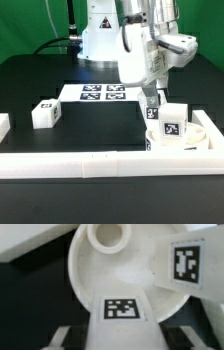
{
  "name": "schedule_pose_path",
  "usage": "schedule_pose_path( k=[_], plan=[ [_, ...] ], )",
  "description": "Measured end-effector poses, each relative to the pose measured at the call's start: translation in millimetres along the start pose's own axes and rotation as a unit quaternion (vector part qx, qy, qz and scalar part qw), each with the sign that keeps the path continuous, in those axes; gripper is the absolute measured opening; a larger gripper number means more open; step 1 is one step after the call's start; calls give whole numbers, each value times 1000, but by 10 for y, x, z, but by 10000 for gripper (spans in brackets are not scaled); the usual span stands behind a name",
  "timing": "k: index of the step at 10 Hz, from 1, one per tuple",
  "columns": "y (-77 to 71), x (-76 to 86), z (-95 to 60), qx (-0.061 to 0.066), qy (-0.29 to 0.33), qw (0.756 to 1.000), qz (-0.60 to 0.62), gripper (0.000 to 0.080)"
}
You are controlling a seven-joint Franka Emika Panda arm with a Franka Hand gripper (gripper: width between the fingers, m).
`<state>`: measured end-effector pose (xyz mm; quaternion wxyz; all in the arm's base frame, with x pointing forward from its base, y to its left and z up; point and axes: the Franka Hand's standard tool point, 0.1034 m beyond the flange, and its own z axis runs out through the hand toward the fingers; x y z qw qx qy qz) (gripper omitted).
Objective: Assemble stool
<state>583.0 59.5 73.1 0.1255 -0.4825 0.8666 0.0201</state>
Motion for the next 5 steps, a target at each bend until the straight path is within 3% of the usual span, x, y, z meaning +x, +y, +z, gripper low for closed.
schedule_pose_path(
  k=[5],
  plan=[
    [-8,34,-12,6,-33,978,207,337]
  ],
)
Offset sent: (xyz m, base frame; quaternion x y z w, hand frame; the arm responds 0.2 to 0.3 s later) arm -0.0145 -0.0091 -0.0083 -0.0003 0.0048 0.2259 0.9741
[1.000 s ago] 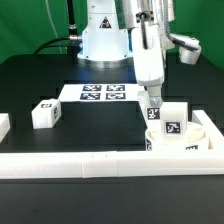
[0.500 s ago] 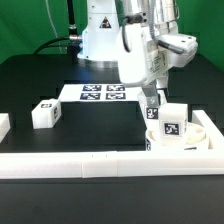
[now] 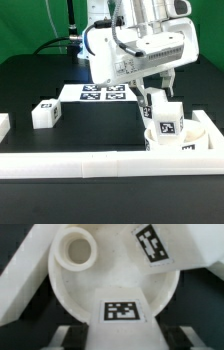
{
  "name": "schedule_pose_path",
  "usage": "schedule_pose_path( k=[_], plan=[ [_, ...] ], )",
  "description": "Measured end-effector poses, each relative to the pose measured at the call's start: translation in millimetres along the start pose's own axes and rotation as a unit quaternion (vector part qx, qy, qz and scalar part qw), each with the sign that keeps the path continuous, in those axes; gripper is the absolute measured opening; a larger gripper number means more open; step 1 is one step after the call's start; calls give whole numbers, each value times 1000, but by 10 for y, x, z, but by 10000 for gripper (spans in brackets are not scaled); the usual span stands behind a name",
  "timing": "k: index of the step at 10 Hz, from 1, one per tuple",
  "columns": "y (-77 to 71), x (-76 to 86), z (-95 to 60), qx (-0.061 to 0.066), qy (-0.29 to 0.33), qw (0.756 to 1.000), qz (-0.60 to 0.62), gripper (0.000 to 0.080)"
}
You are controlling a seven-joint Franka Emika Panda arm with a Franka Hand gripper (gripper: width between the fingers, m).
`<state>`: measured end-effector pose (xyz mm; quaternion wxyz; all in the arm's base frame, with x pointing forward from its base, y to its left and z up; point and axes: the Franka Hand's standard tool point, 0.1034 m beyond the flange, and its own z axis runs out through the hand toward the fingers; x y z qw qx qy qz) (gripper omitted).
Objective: Assemble stool
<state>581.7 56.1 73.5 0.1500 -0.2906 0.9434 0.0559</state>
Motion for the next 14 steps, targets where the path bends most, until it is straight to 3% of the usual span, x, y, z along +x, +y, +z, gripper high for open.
schedule_pose_path(
  k=[8,9,10,11,12,14],
  plan=[
    [17,-2,4,0,-10,1000,12,337],
    [17,-3,2,0,-10,1000,11,549],
    [9,-31,-52,3,-14,1000,7,549],
    [-8,-47,-162,11,-22,1000,-1,623],
    [-32,-38,-289,17,-30,999,-11,623],
    [-220,-68,-583,24,-47,998,-23,645]
  ],
)
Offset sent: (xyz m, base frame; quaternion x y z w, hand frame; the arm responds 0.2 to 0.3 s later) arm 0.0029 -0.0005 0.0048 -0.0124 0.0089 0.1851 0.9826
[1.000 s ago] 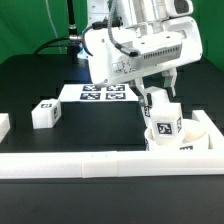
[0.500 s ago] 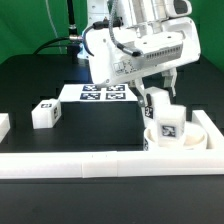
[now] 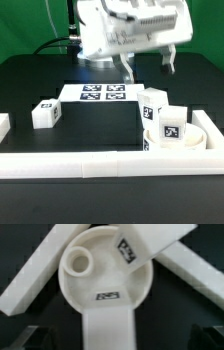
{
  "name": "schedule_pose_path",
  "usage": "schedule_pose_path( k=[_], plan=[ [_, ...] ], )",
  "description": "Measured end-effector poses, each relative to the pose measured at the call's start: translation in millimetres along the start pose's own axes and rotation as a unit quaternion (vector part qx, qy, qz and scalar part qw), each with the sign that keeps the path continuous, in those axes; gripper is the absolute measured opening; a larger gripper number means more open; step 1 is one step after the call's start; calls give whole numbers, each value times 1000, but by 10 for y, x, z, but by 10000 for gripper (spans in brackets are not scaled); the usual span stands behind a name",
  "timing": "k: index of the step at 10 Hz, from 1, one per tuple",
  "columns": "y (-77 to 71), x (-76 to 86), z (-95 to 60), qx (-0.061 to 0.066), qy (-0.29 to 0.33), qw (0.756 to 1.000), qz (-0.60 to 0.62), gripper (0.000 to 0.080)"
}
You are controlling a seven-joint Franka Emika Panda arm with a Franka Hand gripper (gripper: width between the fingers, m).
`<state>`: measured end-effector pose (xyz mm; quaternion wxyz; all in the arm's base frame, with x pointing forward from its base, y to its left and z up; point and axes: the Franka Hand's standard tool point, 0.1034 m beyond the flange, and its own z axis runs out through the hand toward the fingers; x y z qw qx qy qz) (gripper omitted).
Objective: Assemble stool
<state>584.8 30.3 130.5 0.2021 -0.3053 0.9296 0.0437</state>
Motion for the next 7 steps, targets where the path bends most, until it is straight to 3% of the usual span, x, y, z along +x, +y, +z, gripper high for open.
schedule_pose_path(
  k=[5,7],
  plan=[
    [-30,-20,-6,3,3,1000,-9,649],
    [-74,108,21,11,10,999,-41,649]
  ],
)
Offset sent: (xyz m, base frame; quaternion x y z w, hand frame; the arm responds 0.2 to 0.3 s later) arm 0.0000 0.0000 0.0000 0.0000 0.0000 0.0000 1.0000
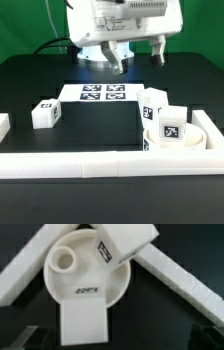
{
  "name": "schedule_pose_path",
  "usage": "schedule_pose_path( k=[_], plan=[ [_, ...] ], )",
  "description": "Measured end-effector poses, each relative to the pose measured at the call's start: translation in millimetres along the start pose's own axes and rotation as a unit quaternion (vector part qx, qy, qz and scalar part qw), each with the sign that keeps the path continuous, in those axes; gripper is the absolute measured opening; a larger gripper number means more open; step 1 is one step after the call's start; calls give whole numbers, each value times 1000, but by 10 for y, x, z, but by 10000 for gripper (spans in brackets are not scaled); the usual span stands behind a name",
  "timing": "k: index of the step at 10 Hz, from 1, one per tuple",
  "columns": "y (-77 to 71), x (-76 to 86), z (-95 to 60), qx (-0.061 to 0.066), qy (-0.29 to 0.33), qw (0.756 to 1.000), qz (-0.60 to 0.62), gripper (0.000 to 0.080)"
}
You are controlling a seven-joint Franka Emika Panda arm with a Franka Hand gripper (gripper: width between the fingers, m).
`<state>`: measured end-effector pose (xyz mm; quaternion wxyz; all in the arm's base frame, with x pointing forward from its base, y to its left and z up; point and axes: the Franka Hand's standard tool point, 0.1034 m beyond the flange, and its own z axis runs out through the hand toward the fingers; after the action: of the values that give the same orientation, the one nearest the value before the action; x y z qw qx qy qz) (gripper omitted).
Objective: Assemble stool
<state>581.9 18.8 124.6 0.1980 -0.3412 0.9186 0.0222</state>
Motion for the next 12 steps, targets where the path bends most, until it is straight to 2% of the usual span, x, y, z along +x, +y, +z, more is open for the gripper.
schedule_pose_path(
  k=[3,5,6,10,11,12],
  plan=[
    [-389,466,-128,19,15,998,-54,649],
    [-644,665,-137,22,22,998,-52,649],
    [-626,671,-54,20,29,998,-45,649],
    [-598,663,-28,16,32,994,-100,649],
    [-594,680,-12,10,36,988,-150,649],
    [-587,710,22,-7,47,976,-211,649]
  ],
)
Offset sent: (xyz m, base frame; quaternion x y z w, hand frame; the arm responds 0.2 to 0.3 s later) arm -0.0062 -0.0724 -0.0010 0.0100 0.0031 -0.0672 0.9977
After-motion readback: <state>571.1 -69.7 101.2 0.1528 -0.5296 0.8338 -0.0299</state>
